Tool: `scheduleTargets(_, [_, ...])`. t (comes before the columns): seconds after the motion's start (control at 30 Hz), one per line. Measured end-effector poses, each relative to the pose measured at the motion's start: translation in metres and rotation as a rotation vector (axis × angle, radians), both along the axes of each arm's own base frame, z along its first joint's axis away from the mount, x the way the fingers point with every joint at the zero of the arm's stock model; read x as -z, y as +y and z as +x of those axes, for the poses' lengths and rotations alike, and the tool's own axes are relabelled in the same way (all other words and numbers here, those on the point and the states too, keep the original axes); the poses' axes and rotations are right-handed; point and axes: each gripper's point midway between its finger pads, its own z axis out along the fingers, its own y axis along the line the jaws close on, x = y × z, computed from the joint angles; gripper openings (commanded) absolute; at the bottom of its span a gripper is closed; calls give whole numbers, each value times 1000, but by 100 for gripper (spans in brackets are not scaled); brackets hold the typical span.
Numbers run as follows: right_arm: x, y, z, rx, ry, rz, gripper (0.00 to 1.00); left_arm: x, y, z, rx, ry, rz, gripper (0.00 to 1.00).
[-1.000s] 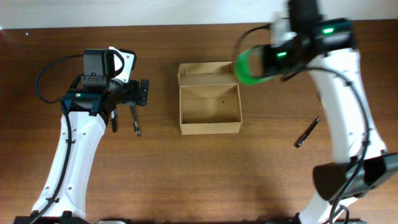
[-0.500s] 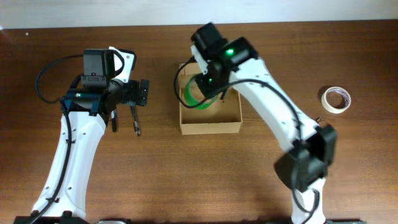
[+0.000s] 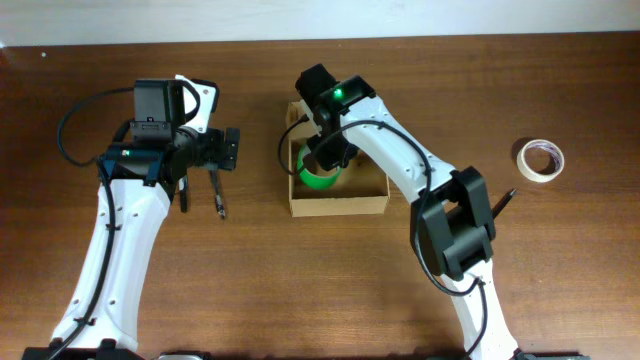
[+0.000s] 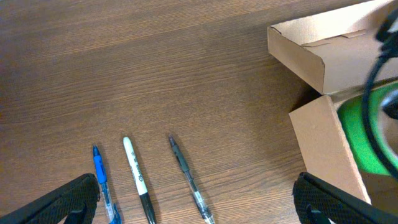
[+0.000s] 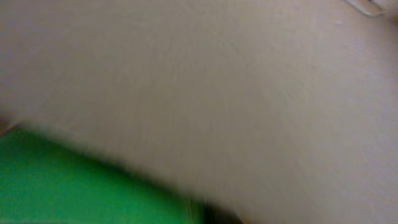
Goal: Pack container
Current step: 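Carry the green tape left and lower it into the cardboard box, then release the green tape and move the right gripper to the white tape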
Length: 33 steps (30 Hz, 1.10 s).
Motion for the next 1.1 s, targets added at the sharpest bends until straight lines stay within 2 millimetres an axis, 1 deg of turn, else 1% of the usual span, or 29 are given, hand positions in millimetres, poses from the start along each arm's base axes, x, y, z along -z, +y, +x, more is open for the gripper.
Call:
scheduleTargets(0.07, [12, 2, 2, 1, 11, -2, 5, 0, 0, 0, 0, 0, 0, 100])
scheduleTargets(0.1, [16, 2, 1, 1, 17, -6, 8, 0, 0, 0, 0, 0, 0, 100])
scheduleTargets(0.13, [20, 2, 2, 0, 21, -8, 15, 0, 0, 0, 0, 0, 0, 100])
scheduleTargets(0.17, [25, 2, 1, 1, 28, -12, 27, 0, 0, 0, 0, 0, 0, 100])
scheduleTargets(0.2, [27, 2, 1, 2, 33, -13, 29, 0, 0, 0, 0, 0, 0, 99])
scheduleTargets(0.27, [28, 2, 0, 2, 39, -10, 23, 0, 0, 0, 0, 0, 0, 100])
scheduleTargets(0.3, [28, 3, 0, 3, 40, -8, 23, 0, 0, 0, 0, 0, 0, 99])
scheduleTargets(0.43, [28, 0, -5, 3, 60, -16, 24, 0, 0, 0, 0, 0, 0, 100])
scheduleTargets(0.53, [22, -3, -11, 1, 84, -29, 32, 0, 0, 0, 0, 0, 0, 100])
scheduleTargets(0.6, [9, -2, -11, 4, 80, -23, 38, 0, 0, 0, 0, 0, 0, 100])
scheduleTargets(0.63, [-4, -1, -9, 7, 64, -11, 42, 0, 0, 0, 0, 0, 0, 100])
scheduleTargets(0.67, [-15, 0, -7, 3, 44, 0, 44, 0, 0, 0, 0, 0, 0, 100])
scheduleTargets(0.73, [-57, 4, 1, 4, -34, 45, 47, 0, 0, 0, 0, 0, 0, 99])
scheduleTargets(0.8, [-105, 4, 6, 7, -128, 90, 50, 0, 0, 0, 0, 0, 0, 99])
scheduleTargets(0.83, [-135, 1, 8, 14, -191, 117, 50, 0, 0, 0, 0, 0, 0, 99])
scheduleTargets(0.9, [-188, -12, 5, 32, -297, 157, 51, 0, 0, 0, 0, 0, 0, 100])
scheduleTargets(0.93, [-215, -25, 2, 55, -351, 177, 51, 0, 0, 0, 0, 0, 0, 99])
scheduleTargets(0.97, [-242, -42, 0, 89, -405, 196, 51, 0, 0, 0, 0, 0, 0, 99])
scheduleTargets(1.0, [-259, -56, -2, 117, -443, 206, 51, 0, 0, 0, 0, 0, 0, 100])
scheduleTargets(1.03, [-282, -79, -4, 167, -495, 219, 52, 0, 0, 0, 0, 0, 0, 100])
scheduleTargets(1.07, [-299, -103, -5, 219, -539, 225, 55, 0, 0, 0, 0, 0, 0, 99])
scheduleTargets(1.1, [-312, -131, -10, 279, -572, 221, 56, 0, 0, 0, 0, 0, 0, 100])
